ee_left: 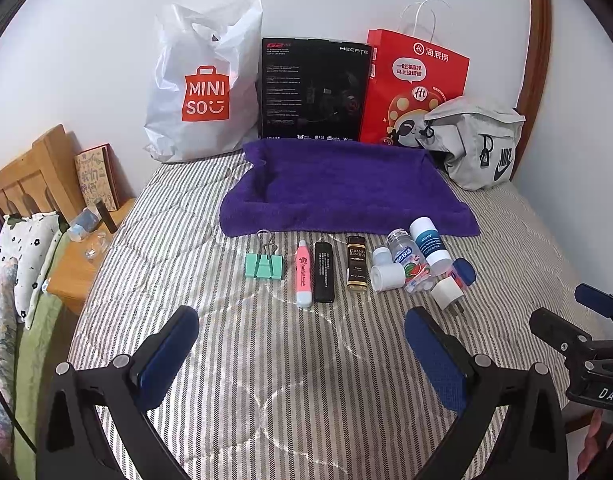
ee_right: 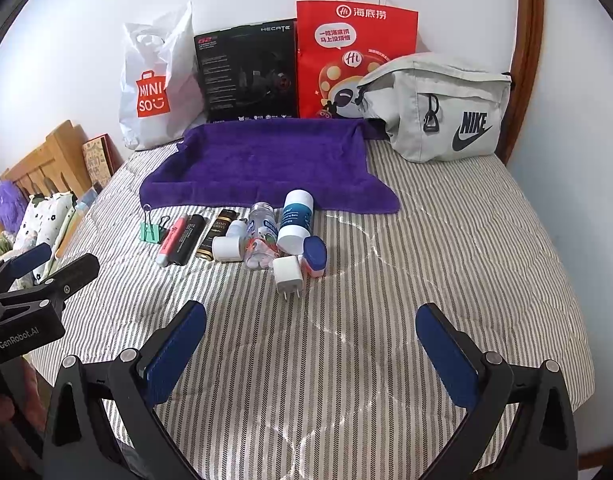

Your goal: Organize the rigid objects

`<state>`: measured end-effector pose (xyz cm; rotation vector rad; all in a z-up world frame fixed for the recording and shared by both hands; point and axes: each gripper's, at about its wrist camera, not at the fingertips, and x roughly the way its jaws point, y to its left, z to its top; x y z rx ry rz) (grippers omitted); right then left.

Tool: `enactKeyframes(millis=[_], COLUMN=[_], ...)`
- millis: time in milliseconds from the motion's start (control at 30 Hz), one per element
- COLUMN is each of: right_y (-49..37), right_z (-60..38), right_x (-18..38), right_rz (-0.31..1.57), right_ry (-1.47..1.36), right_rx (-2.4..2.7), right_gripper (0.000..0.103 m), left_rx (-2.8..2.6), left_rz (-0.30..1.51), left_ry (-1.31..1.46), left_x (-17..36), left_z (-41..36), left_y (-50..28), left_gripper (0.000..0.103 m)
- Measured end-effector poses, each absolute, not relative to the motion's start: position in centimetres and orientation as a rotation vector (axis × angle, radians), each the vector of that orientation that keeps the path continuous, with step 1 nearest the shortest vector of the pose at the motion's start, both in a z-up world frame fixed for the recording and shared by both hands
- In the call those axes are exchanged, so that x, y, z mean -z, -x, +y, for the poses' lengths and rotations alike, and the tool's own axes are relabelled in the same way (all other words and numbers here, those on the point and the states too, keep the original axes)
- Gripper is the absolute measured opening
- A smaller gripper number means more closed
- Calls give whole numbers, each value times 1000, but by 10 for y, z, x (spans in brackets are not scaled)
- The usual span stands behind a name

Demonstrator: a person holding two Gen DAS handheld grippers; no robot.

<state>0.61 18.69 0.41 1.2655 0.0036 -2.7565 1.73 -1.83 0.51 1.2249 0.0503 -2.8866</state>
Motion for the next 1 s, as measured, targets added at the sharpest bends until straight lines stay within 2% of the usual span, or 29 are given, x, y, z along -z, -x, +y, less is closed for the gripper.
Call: enactKeyframes(millis=[1000], right_y=[-5], right_z=[189], right_x=[-6], right_rz=[2], right_ry=[-1277], right_rx=[2755], right_gripper=[103], left_rx=[2885], left_rz=[39], left_ry=[-1226], left_x=[-6], left_z=[-20], left_y=[-18], left_gripper=[103])
